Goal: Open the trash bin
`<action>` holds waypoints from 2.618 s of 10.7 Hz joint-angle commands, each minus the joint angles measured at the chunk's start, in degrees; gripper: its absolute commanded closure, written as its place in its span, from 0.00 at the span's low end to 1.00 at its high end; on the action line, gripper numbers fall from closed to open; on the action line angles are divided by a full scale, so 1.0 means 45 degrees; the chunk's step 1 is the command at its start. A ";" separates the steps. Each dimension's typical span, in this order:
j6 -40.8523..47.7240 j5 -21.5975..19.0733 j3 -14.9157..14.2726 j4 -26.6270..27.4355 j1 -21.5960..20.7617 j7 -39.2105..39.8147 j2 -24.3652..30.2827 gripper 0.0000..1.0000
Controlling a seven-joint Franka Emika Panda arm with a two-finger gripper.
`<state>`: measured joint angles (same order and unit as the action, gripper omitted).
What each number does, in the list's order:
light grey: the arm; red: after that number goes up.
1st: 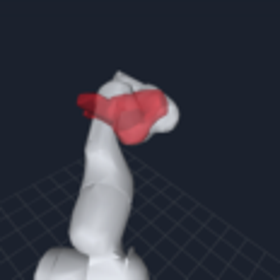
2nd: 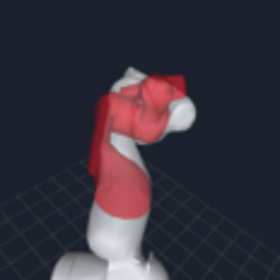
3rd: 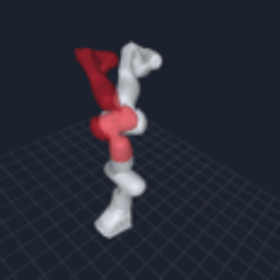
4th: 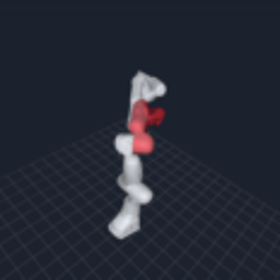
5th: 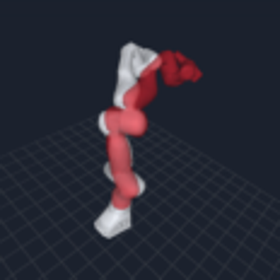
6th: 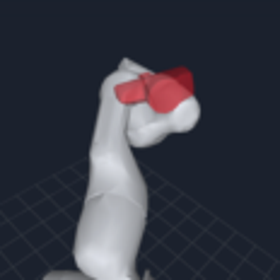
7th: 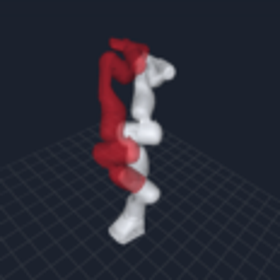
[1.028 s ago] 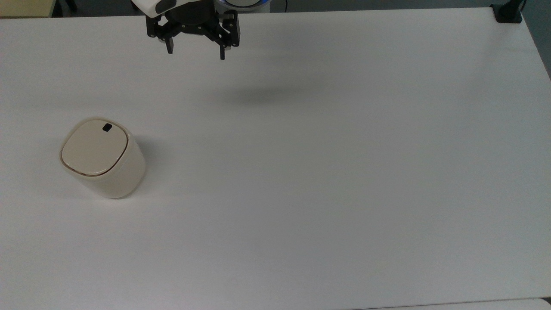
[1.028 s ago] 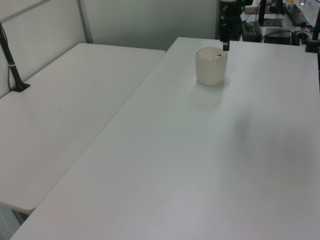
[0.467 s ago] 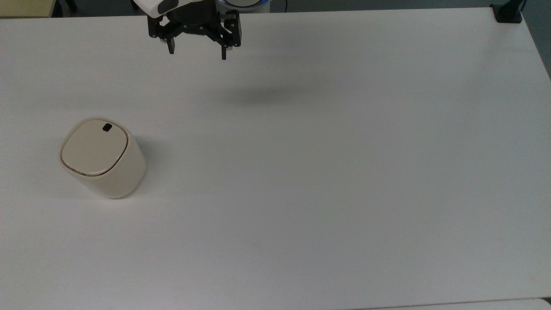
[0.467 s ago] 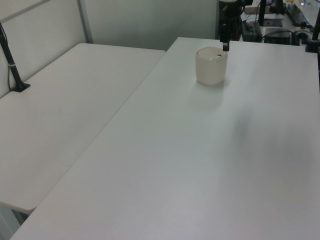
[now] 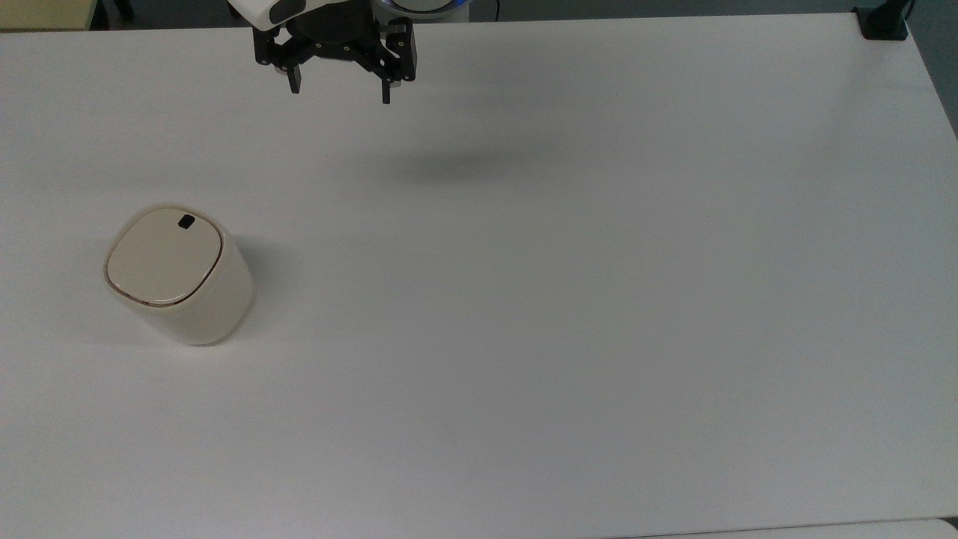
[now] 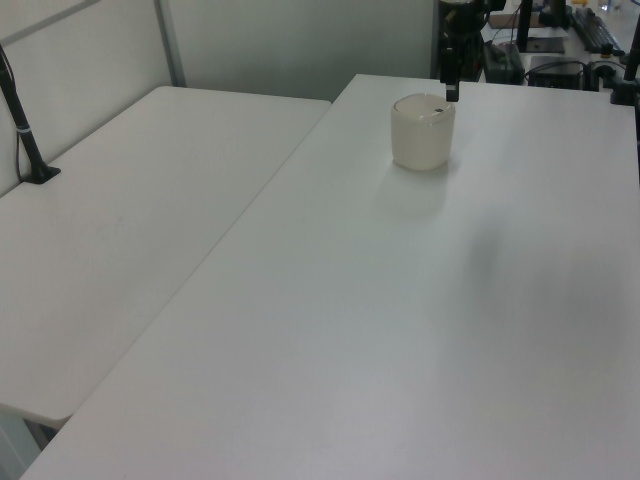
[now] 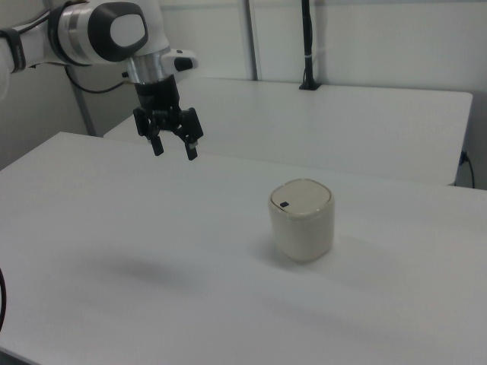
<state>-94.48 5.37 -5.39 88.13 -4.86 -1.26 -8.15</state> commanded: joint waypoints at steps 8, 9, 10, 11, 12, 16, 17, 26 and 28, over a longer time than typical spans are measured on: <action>0.0057 0.0193 -0.0112 0.0319 -0.0072 -0.0149 0.0405 0.00; 0.0057 0.0193 -0.0131 0.0299 -0.0072 -0.0149 0.0405 0.00; 0.0077 0.0193 -0.0131 0.0203 -0.0052 -0.0149 0.0405 0.00; 0.0077 0.0193 -0.0131 0.0182 -0.0071 -0.0149 0.0405 0.00; 0.0077 0.0174 -0.0131 0.0182 -0.0072 -0.0149 0.0385 0.00; 0.0077 0.0174 -0.0131 0.0182 -0.0072 -0.0149 0.0405 0.00; 0.0077 0.0193 -0.0131 0.0182 -0.0072 -0.0149 0.0385 0.00; 0.0760 0.0545 0.0201 0.0710 -0.0384 -0.0149 0.0346 0.00; 0.0722 0.0545 0.0162 0.0690 -0.0365 -0.0149 0.0346 0.00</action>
<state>-91.28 7.06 -4.42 90.48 -6.28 -1.39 -7.85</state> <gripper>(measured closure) 0.000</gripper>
